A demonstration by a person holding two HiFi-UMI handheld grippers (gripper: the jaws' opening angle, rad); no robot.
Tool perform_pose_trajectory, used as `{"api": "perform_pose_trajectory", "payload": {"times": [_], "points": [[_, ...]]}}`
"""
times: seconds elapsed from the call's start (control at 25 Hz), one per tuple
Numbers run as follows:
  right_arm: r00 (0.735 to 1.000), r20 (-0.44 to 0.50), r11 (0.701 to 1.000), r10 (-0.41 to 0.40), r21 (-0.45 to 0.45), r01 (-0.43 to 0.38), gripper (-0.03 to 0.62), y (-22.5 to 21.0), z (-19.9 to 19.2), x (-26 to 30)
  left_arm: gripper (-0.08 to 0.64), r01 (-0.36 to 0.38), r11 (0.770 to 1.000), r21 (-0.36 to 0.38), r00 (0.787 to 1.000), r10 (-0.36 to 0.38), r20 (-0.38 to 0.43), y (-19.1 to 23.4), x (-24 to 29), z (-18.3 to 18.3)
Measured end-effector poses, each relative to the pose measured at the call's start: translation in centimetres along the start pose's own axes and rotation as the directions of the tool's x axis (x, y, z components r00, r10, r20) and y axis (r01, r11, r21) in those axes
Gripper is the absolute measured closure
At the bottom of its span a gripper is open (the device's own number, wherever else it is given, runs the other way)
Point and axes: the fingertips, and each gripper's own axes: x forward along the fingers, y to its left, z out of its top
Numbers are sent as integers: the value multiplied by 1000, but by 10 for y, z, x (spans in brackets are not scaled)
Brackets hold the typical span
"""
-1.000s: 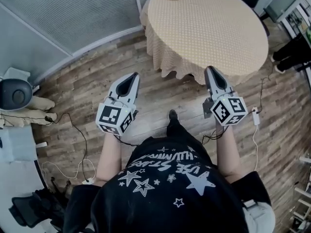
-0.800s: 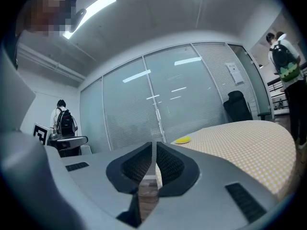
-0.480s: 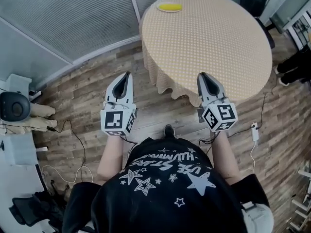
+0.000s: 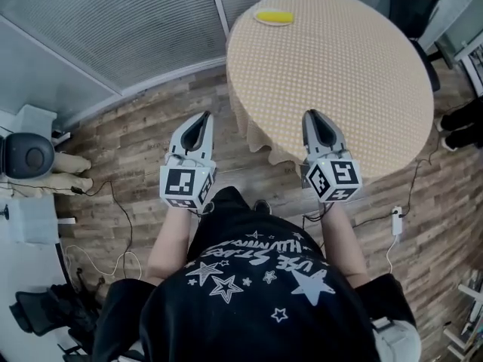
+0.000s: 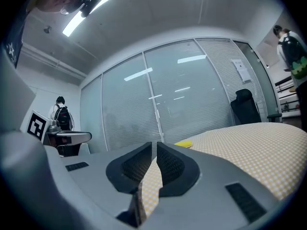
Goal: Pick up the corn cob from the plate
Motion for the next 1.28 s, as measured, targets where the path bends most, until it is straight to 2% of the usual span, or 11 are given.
{"api": "perform_pose_trajectory", "payload": {"times": [0.24,0.56,0.76,0.96,1.28], "points": [[999,-6,999,33,-28,-33,546,2,4,21,554,-13,1000,-7,1000,13,22,9,17,6],[1000,-11,999,-22,-36,22,546,-23,9,53,554,39,999,-30,998,-37,46,31,61,6],[998,-20,997,-62,-43,61,546,-39,11,92,554,53,996,-68,998,-50,47,67,110,-1],[990,-99,991,-103,-92,94,546,-67,15,145,554,112,988,-105,993,-109,34,95,166,-10],[976,-167,987,-139,-105,122,546,-110,31,236,554,160,979,-122,986,-164,-18,146,258,-12]]}}
